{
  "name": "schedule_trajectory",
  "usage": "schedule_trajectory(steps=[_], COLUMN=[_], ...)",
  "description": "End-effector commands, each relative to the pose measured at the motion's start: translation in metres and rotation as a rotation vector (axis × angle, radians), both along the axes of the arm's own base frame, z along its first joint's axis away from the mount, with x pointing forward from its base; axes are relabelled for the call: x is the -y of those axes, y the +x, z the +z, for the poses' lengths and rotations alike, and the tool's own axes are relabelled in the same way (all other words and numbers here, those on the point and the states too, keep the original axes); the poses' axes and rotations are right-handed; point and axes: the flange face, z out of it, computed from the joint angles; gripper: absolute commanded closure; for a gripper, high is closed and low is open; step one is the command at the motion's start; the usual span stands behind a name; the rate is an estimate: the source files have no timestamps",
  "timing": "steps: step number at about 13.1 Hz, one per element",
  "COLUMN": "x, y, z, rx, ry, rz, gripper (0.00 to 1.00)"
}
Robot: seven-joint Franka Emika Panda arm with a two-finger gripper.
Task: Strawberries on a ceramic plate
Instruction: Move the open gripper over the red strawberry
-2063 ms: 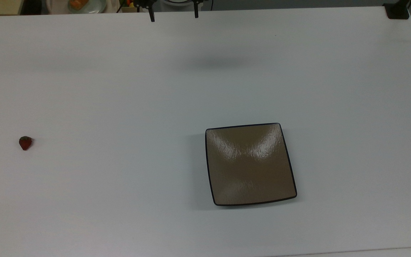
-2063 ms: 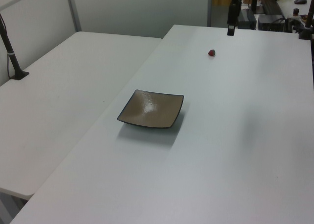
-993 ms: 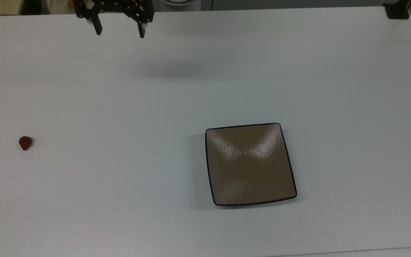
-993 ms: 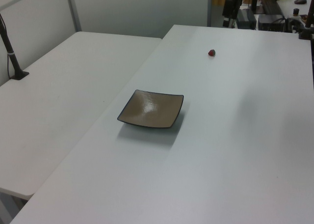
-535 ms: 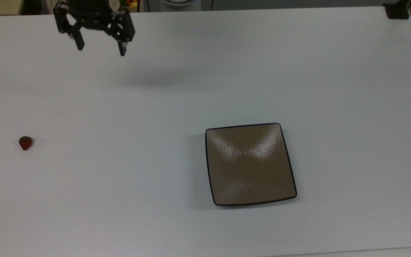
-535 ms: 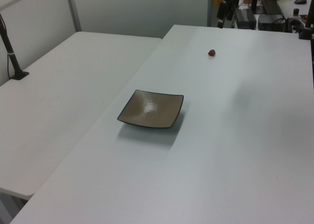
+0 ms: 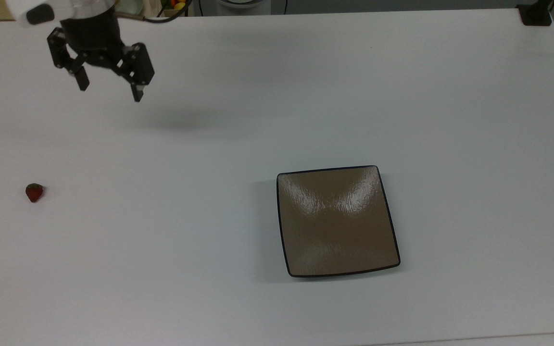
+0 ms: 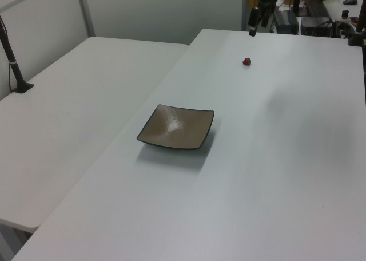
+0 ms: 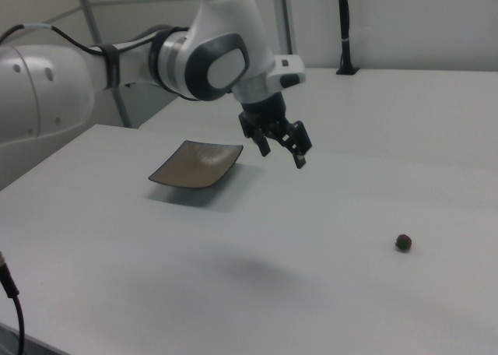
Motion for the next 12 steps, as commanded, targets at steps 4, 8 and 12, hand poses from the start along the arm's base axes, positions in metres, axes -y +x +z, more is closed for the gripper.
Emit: schedule_trajectory(steps=[4,8,12], x=[0.064,0.102,0.123], y=[0.032,0.043,0.054], z=[-0.04,-0.076,-0.112], rx=[0.072,0.131,0.216], ry=[-0.036,-0.066,-0.101], rz=[-0.074,-0.13,-0.157], gripper=[0.0,0.0,0.0])
